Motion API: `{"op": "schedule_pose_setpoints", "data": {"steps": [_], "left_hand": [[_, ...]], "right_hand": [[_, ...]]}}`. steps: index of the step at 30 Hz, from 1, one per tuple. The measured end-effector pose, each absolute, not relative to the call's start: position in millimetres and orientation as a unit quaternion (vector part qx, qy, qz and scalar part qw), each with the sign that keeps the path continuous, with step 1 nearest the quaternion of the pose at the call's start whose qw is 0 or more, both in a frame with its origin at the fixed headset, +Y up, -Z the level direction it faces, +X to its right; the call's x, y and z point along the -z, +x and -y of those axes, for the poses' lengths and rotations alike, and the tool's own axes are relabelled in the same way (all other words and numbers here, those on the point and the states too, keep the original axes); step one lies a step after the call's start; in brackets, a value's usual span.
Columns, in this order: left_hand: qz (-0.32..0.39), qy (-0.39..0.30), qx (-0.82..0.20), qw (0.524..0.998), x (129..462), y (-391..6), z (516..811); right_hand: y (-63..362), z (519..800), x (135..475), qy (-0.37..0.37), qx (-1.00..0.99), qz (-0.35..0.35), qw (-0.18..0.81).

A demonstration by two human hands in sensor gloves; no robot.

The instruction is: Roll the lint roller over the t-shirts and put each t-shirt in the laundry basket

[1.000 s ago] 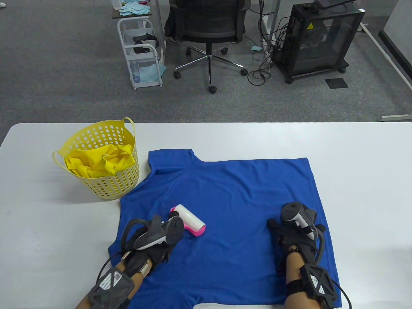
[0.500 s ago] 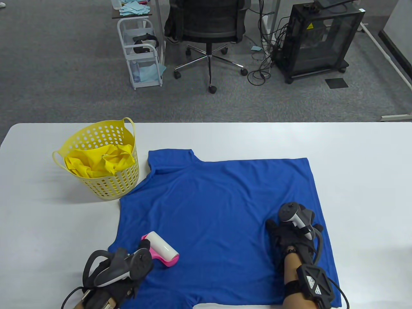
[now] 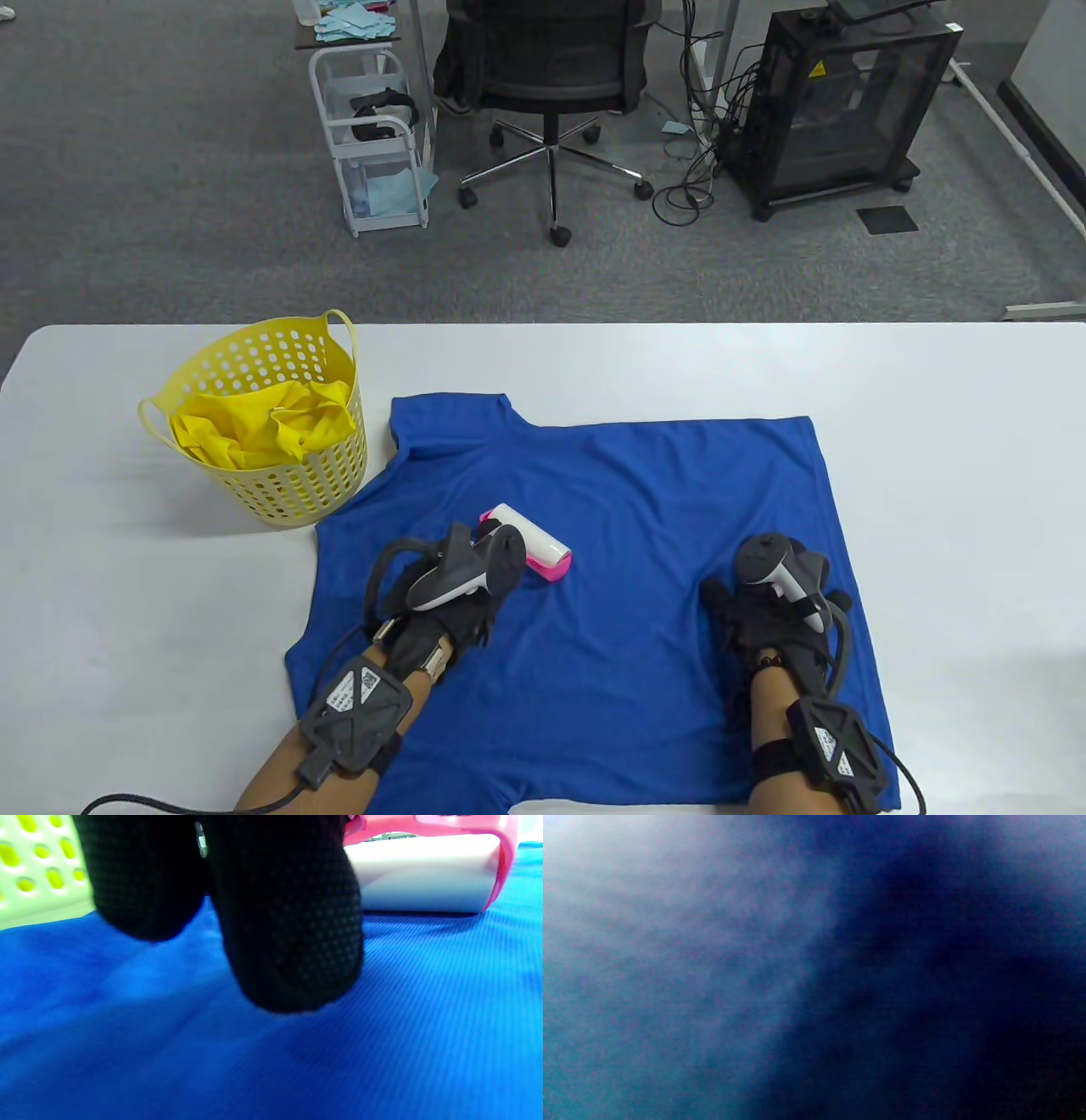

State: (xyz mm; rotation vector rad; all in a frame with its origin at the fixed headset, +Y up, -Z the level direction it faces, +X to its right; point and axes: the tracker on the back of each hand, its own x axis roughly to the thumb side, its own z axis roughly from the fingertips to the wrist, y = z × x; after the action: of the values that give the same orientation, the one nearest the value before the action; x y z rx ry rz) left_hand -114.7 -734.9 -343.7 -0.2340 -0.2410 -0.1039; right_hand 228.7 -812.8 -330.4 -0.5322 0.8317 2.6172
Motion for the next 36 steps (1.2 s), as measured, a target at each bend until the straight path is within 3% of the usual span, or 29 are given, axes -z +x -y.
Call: {"op": "schedule_pose_setpoints", "data": {"steps": [3, 7, 12, 19, 24, 28, 36], "left_hand": [[0.151, -0.097, 0.043, 0.983, 342, -116, 727], [0.178, -0.002, -0.017, 0.984, 319, -135, 704], [0.156, 0.032, -0.036, 0.987, 297, -175, 683], [0.067, 0.065, -0.064, 0.993, 278, -258, 680], [-0.041, 0.073, -0.116, 0.99, 280, -324, 688], [-0.075, 0.062, -0.132, 0.986, 281, -344, 696], [-0.165, 0.035, -0.046, 0.985, 283, -374, 711]], "right_hand": [[229, 813, 330, -0.187, -0.922, -0.294, 0.171], [229, 813, 331, -0.187, -0.922, -0.293, 0.172], [229, 813, 331, -0.187, -0.922, -0.293, 0.171], [229, 813, 331, -0.187, -0.922, -0.293, 0.171], [229, 813, 331, -0.187, -0.922, -0.293, 0.171], [228, 813, 331, -0.185, -0.923, -0.29, 0.173], [225, 808, 329, -0.166, -0.934, -0.269, 0.168]]}}
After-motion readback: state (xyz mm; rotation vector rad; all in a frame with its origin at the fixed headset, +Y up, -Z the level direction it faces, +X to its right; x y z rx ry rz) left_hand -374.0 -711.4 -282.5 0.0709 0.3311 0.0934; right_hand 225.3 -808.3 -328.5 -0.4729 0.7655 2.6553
